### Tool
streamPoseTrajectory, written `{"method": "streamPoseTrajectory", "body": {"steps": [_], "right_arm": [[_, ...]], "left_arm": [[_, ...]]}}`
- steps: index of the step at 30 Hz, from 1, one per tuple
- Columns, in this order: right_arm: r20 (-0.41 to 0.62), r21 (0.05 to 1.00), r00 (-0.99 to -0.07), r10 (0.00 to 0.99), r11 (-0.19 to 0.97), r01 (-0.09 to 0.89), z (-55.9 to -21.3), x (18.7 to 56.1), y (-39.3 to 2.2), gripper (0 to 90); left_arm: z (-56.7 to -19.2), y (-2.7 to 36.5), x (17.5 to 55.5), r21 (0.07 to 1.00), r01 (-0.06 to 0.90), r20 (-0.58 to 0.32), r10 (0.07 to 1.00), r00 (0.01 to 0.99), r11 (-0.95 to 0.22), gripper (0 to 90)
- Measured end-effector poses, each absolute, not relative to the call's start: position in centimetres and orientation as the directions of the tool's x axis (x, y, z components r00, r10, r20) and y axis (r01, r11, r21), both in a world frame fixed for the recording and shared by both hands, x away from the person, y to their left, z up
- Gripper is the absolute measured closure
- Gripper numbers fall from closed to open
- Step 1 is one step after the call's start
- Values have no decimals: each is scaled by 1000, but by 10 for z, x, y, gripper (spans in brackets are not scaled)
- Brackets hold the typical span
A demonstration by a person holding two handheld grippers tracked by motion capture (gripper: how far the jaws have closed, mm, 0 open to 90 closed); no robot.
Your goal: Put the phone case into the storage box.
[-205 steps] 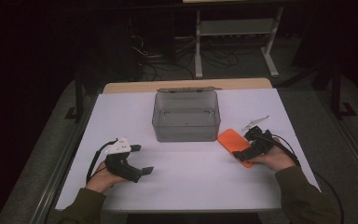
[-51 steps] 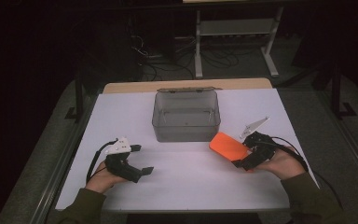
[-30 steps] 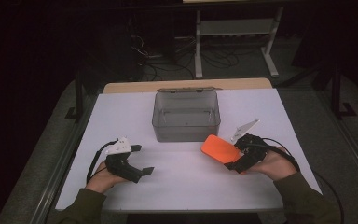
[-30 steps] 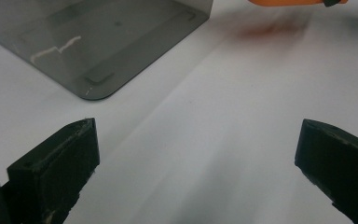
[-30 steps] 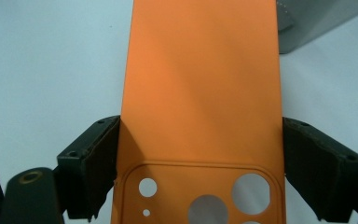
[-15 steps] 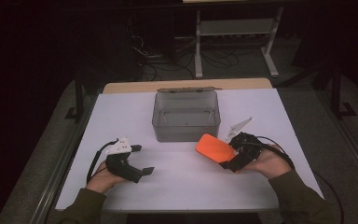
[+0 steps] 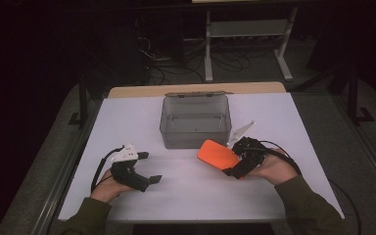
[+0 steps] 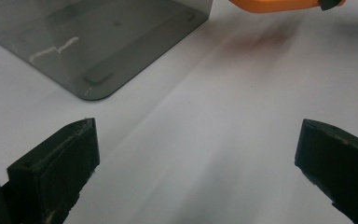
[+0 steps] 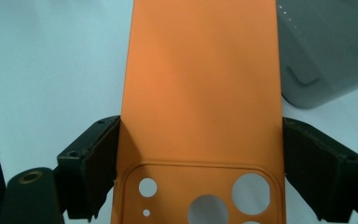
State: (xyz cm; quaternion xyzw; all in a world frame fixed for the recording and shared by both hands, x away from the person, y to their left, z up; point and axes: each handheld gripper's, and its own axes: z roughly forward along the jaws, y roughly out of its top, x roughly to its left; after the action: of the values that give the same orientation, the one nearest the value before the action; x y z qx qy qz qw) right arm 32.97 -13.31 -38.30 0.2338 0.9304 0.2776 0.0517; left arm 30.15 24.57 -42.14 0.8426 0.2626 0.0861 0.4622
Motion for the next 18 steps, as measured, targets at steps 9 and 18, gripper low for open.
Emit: {"method": "streamPoseTrajectory", "body": {"steps": [9,18], "right_arm": [[29,539,-899,437,751,382,-382,334,-118,152],[27,537,-913,407,765,356,-380,339,-102,152]], "left_arm": [[-421,246,302,824,361,-96,520,848,-436,0],[-421,246,301,825,361,-96,522,847,-434,0]]}}
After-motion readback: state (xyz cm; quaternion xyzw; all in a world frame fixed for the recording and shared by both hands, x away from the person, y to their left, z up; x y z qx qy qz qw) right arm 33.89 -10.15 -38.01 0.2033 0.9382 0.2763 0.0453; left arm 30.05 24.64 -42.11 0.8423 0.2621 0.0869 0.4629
